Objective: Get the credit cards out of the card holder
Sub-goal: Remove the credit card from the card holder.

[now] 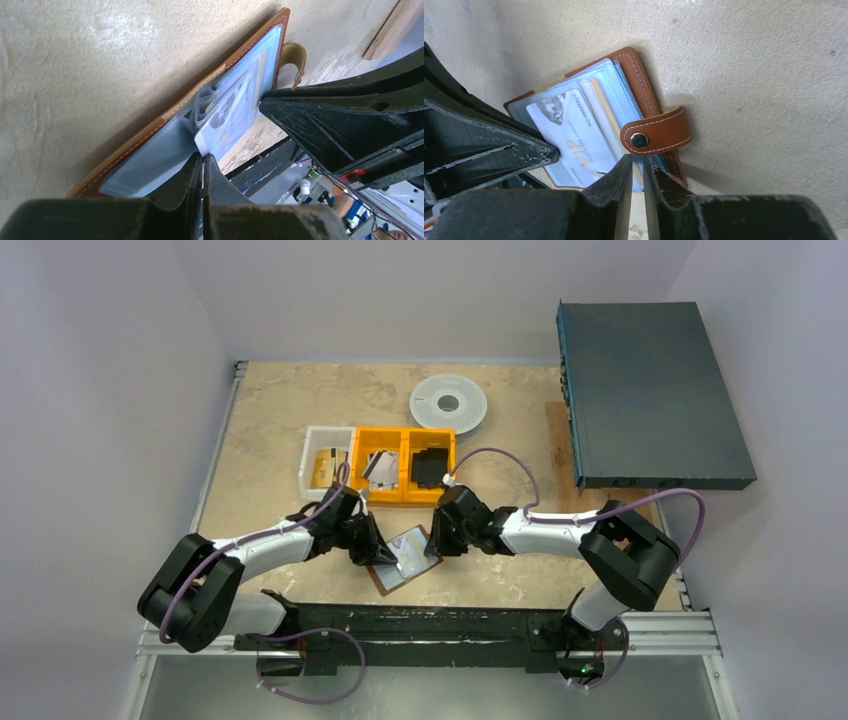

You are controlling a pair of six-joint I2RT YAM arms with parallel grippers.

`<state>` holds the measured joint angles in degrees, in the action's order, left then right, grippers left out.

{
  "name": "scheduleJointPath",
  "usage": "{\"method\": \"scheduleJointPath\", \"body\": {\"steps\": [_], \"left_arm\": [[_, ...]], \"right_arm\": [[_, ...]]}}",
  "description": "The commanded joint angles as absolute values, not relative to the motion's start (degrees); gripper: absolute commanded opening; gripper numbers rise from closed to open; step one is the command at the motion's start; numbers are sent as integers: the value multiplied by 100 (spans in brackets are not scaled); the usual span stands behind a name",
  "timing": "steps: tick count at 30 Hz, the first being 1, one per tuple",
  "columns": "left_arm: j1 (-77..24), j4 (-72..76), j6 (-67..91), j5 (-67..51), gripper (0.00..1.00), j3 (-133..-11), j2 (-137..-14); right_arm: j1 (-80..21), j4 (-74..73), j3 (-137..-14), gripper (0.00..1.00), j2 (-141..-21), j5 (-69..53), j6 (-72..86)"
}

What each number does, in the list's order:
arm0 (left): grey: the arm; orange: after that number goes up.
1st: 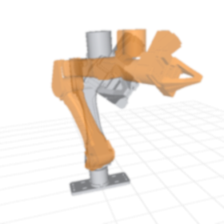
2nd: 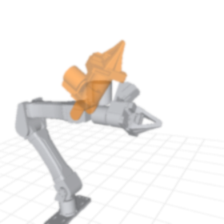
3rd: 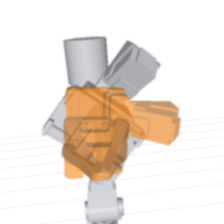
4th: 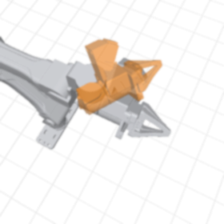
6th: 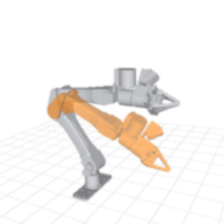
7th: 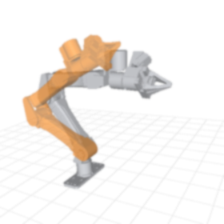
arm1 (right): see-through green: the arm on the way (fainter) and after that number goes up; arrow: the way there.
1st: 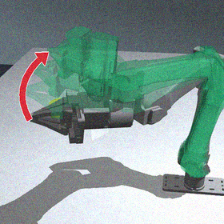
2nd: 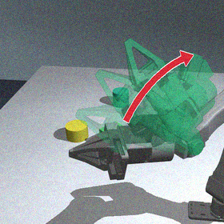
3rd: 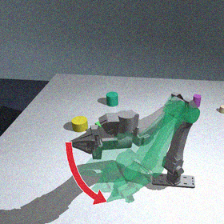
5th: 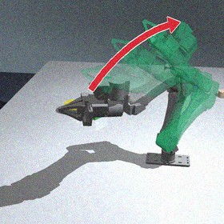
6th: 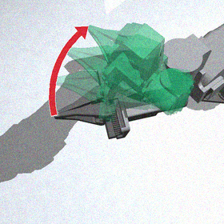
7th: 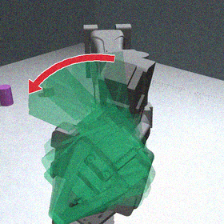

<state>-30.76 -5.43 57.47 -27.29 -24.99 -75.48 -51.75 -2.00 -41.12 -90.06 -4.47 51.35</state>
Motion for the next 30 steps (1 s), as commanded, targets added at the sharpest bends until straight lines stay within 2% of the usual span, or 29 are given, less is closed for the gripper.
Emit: {"method": "scheduleJointPath", "body": {"steps": [1,16,30], "left_arm": [[-3029,-1764,5297,-2321,0,-2861,-7301],[-2799,-2645,4809,-2194,0,-3018,-7121],[-2785,-3340,4554,-2048,0,-3313,-6385]], "right_arm": [[-5169,-484,-4084,15,-9222,-291,5105],[-5151,-417,-4008,15,-9243,-308,5133],[-5150,-529,-4285,15,-8954,-337,5002]]}}
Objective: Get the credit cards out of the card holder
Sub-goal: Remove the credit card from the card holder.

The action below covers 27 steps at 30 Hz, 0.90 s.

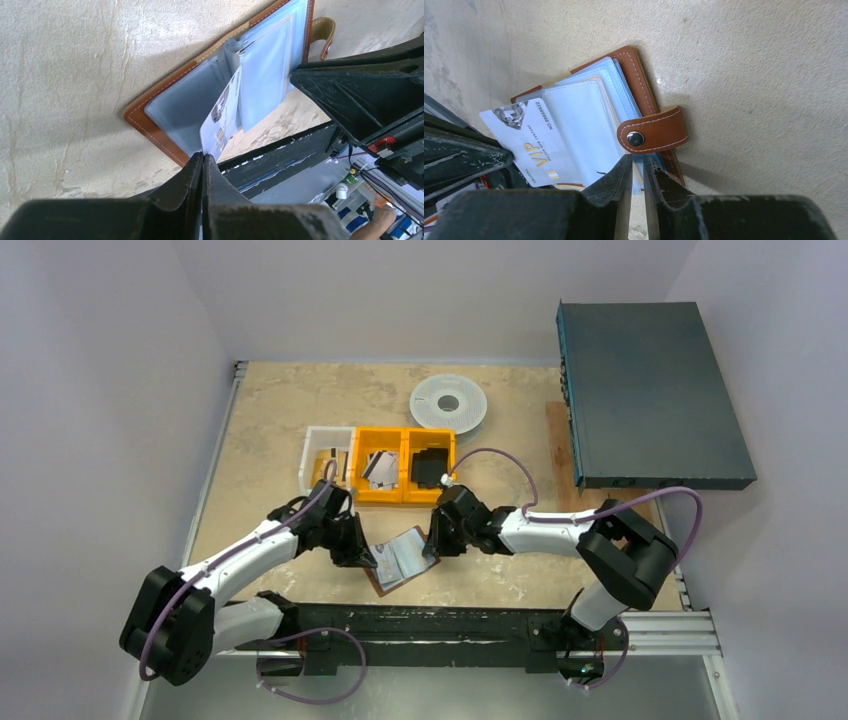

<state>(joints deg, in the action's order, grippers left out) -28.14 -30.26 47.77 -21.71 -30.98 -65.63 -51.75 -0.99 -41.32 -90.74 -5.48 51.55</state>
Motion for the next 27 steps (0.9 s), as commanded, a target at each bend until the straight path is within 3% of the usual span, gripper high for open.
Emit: {"method": "scheduleJointPath", "body": {"steps": [1,7,13,17,23,27], "left_arm": [[-2783,-3384,4540,-2034,0,-3318,-6337],[-2779,-3562,4442,-1999,0,-3410,-6060],[-2779,-3777,4345,-2011,0,-3645,-5784],[-2783,-3990,4277,-1977,0,-3843,-5658],[-2781,-4261,4216,-1905,0,-4204,-5471],[-2778,-4428,4189,-1731,0,-4501,-5399]], "right_arm": [[-5150,-530,-4307,16,-8911,-356,4988],[-5149,-582,-4575,18,-8652,-432,4890],[-5150,-660,-4884,27,-8362,-518,4806],[-5150,-678,-5023,42,-8244,-558,4770],[-5150,-553,-5009,75,-8026,-541,4779],[-5150,-509,-4958,85,-7849,-457,4824]]}}
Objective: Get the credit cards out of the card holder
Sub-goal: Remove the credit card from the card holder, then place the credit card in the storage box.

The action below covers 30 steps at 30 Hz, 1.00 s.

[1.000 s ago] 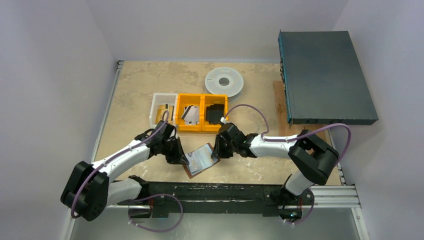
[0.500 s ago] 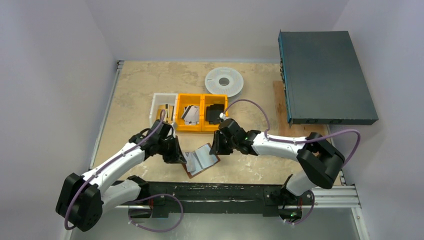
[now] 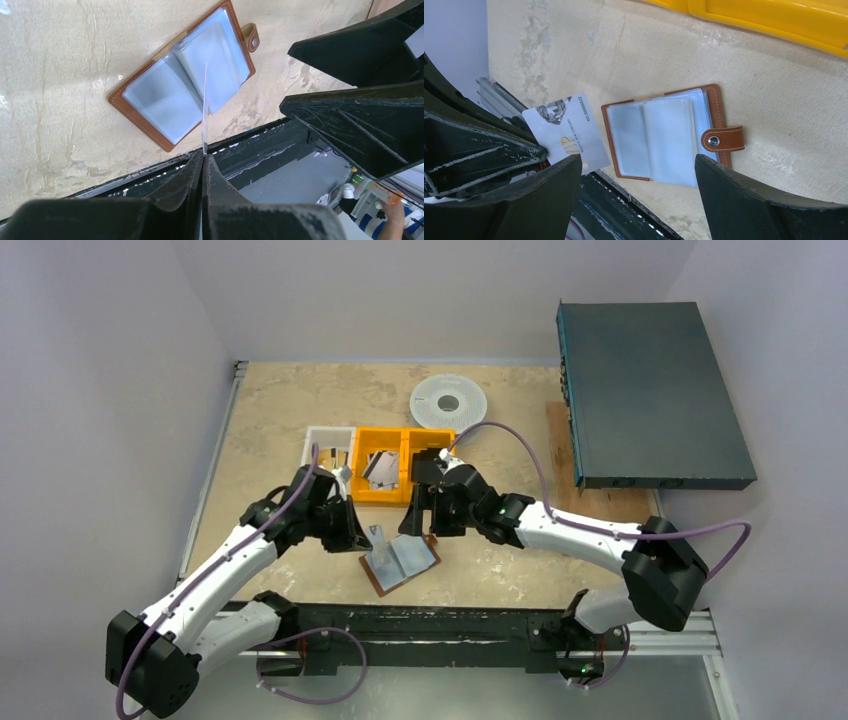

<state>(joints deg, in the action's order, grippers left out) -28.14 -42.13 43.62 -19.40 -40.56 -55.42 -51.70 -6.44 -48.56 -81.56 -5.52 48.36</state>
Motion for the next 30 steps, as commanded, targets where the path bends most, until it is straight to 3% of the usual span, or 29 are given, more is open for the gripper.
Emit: {"method": "scheduleJointPath", "body": {"steps": [1,8,18,30], "left_arm": [[-2773,-4478,4176,-1619,0,-4601,-5395],[-2639,-4775,3833,-1064,0,-5739,-5967],[-2173,-4548,3335,-585,0,-7424,-7925],[-1784,-4629,2977,-1060,0,-8731,-9771]], "right_arm": [[-5151,-490,-4926,86,-7789,-410,4856],[-5129,-549,-4792,89,-7442,-109,4904],[-5099,-855,-4758,91,-7015,230,4854],[-5064,-1072,-4758,91,-6822,369,4749]]}}
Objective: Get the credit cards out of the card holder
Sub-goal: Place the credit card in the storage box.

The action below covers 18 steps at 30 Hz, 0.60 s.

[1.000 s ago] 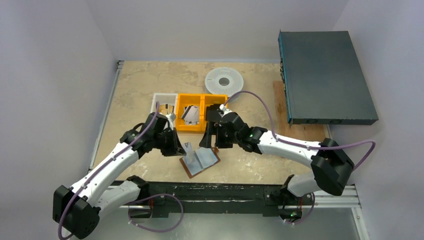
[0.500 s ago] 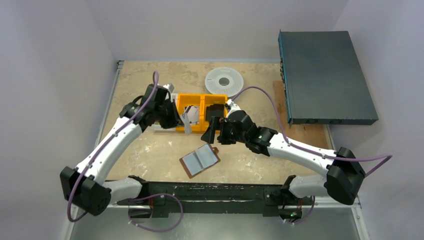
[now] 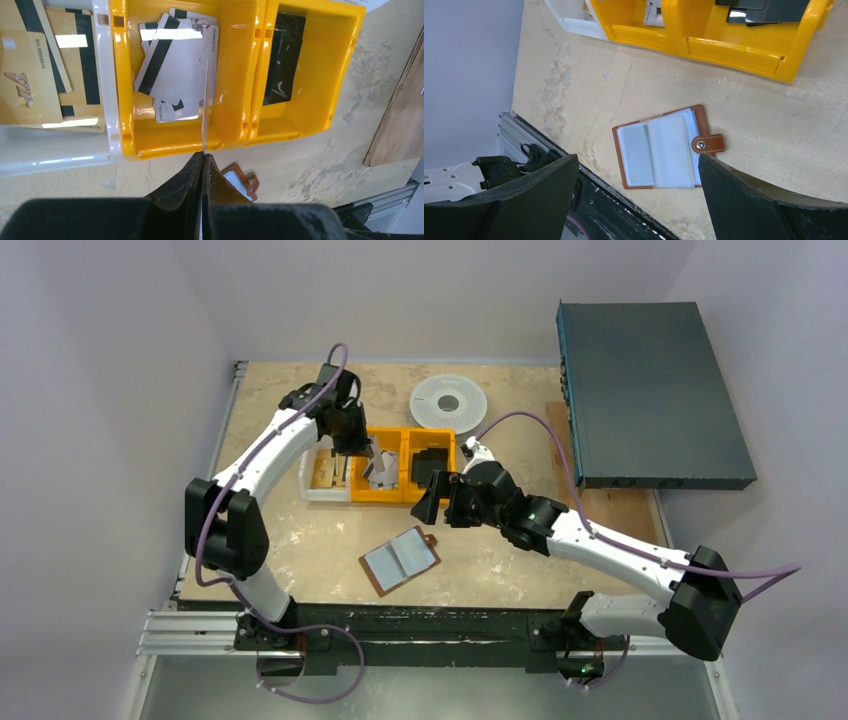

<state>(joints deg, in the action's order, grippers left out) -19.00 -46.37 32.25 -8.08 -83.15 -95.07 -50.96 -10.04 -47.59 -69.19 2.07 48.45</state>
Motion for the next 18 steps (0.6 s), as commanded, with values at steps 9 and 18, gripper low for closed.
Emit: {"method": "scheduleJointPath", "body": {"steps": [9,18], "left_arm": [[-1646,-4773,2906,-1227,53,-8886,-9738],[-1659,-4879,2972,-1173,65,-7899,-8503]], "right_arm": [[-5063,-1137,-4827,95,-6994,387,4663],[-5124,-1238,-4891,99,-7458,533,4502]]}}
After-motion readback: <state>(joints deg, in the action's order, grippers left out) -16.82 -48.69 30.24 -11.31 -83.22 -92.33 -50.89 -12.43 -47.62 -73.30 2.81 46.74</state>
